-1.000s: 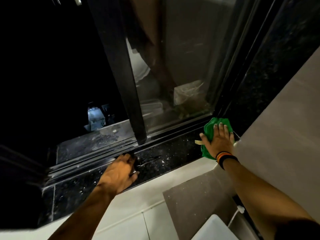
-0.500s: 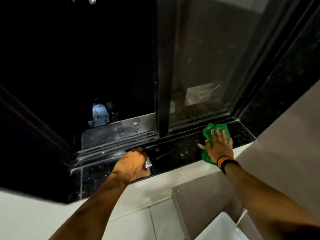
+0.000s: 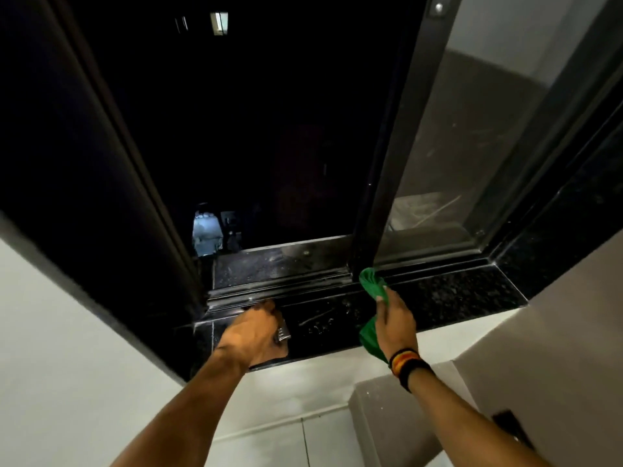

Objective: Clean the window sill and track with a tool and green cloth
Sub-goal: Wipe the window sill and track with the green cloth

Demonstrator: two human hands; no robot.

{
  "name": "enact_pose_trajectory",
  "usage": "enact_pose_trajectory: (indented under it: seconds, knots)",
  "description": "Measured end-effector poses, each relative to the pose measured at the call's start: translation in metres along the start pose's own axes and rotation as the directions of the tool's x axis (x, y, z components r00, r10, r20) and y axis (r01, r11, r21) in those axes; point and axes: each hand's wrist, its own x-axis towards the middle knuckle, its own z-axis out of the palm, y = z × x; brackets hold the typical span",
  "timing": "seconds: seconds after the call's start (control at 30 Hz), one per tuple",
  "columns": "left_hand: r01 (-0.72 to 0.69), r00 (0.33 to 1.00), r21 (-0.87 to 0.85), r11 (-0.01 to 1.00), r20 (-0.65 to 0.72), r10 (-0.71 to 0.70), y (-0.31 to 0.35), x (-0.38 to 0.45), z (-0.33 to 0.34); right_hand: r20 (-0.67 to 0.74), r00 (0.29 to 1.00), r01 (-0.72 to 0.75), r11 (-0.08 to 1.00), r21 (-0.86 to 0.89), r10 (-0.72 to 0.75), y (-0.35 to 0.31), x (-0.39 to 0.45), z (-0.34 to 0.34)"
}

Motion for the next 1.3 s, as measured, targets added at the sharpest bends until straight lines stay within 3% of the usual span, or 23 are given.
enact_pose_trajectory:
  seconds: [0.13,0.23,0.33,0.47,0.67,0.83,1.0,1.07,1.13,1.2,1.3]
  knots:
    - [-0.021,0.996,-0.037,0.999,-0.087,0.018,-0.011,-0.011,0.01,-0.036,0.967,0.25,0.966,-0.072,-0.253,-0.03,-0.007,0.03]
    - [-0.018,0.996,-0.016,1.0,-0.083,0.016,-0.023,-0.024,0.014,0.181,0.939,0.336,0.896,-0.291,-0.294,-0.047,0.004,0.062]
    - [-0.017,0.998,0.042,0.999,-0.054,0.02,-0.036,-0.039,0.019,0.314,0.905,0.39,0.856,-0.339,-0.288,-0.06,0.015,0.086]
    - [-0.006,1.0,0.079,0.997,-0.015,0.007,-0.041,-0.054,0.024,0.477,0.807,0.523,0.797,-0.304,-0.348,-0.069,0.029,0.089]
    - [0.031,0.999,0.057,0.998,-0.007,-0.031,-0.043,-0.077,0.029,0.634,0.626,0.64,0.763,-0.085,-0.455,-0.104,0.014,0.106]
    - [0.174,0.985,0.037,0.984,-0.031,-0.172,-0.053,-0.111,0.03,0.741,0.459,0.704,0.709,0.032,-0.489,-0.156,-0.004,0.15]
    - [0.255,0.967,0.052,0.965,-0.031,-0.254,-0.052,-0.13,0.034,0.794,0.402,0.678,0.731,0.076,-0.456,-0.19,-0.017,0.175]
    - [0.268,0.963,0.036,0.963,-0.032,-0.267,-0.05,-0.132,0.037,0.76,0.497,0.508,0.851,0.136,-0.418,-0.189,-0.018,0.167]
    - [0.273,0.962,0.027,0.962,-0.036,-0.272,-0.05,-0.13,0.038,0.646,0.687,0.238,0.943,0.231,-0.332,-0.181,-0.013,0.146]
    - [0.265,0.963,0.021,0.964,-0.046,-0.264,-0.049,-0.123,0.037,0.496,0.841,0.017,0.926,0.376,-0.217,-0.162,-0.008,0.114]
    - [0.25,0.965,0.013,0.968,-0.085,-0.248,-0.045,-0.107,0.03,0.307,0.946,-0.061,0.87,0.49,-0.106,-0.112,-0.005,0.05]
